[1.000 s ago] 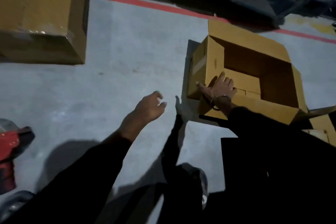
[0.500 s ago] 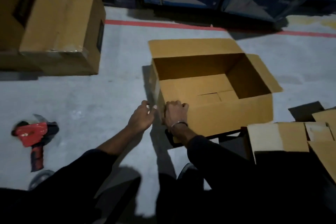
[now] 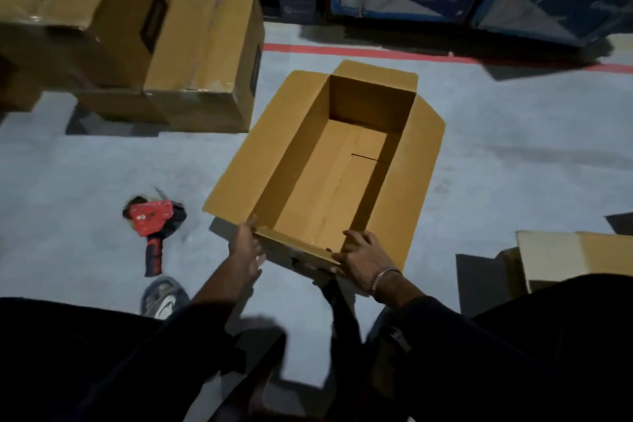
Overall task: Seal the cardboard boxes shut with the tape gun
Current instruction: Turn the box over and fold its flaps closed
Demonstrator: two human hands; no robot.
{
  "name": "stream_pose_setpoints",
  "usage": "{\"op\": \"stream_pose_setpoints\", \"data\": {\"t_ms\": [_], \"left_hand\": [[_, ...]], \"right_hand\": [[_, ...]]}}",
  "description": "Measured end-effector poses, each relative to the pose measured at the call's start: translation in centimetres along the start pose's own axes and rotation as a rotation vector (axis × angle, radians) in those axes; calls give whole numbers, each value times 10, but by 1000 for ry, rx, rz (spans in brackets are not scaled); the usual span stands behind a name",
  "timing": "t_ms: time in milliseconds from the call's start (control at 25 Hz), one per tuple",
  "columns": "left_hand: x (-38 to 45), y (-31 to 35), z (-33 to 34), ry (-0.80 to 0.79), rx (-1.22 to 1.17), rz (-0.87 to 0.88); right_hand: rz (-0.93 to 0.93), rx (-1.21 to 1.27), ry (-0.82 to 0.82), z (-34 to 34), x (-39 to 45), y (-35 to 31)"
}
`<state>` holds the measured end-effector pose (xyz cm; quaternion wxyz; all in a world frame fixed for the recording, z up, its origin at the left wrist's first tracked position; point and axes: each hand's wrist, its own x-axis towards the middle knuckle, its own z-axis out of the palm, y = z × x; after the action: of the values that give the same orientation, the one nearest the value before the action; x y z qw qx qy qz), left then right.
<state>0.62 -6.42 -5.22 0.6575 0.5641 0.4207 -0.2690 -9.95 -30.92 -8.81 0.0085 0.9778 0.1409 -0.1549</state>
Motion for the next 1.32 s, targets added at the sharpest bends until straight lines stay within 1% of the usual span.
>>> {"op": "stream_pose_setpoints", "data": {"t_ms": [80, 160, 200, 280, 360, 440, 520, 600, 640, 720, 800, 960, 1040, 1080, 1160, 1200, 1240, 1320], "left_hand": [[5, -19, -18, 45, -34, -35], [11, -23, -25, 59, -45, -21], [17, -20, -29, 60, -45, -5], [27, -11, -36, 25, -48, 10], [27, -2, -39, -25, -73, 35], [17, 5, -37, -35, -98, 63], [13, 7, -33, -60, -64, 94], [10, 8, -32, -57, -27, 119], [8, 9, -34, -42, -14, 130], [4, 6, -45, -1, 11, 144], [1, -8, -58, 45, 20, 138], [-4, -42, -93, 72, -68, 55], [-8, -50, -105, 79, -78, 22], [-8, -53, -112, 90, -92, 12], [-5, -60, -120, 97, -85, 8], [-4, -62, -121, 94, -81, 1], [-3, -64, -120, 91, -104, -1], [5, -67, -119, 96, -172, 0]], "right_hand": [[31, -18, -118, 2, -7, 1], [103, -16, -263, -1, -9, 0], [133, -14, -299, -3, -9, -4], [178, 58, -288, -10, -4, -9], [255, 192, -256, -17, 5, -13], [365, 390, -281, -17, 15, -18], [497, 549, -309, -10, 23, -18], [592, 641, -368, -6, 31, -14], [610, 656, -394, -6, 34, -13], [594, 637, -421, -9, 40, -13], [551, 567, -428, -14, 45, -15], [487, 501, -501, -14, 53, -35], [442, 561, -510, -17, 57, -45], [435, 645, -516, -22, 61, -49], [470, 824, -489, -25, 74, -57], [512, 872, -454, -23, 81, -63], [550, 869, -434, -19, 89, -68], [530, 738, -449, -11, 104, -77]]}}
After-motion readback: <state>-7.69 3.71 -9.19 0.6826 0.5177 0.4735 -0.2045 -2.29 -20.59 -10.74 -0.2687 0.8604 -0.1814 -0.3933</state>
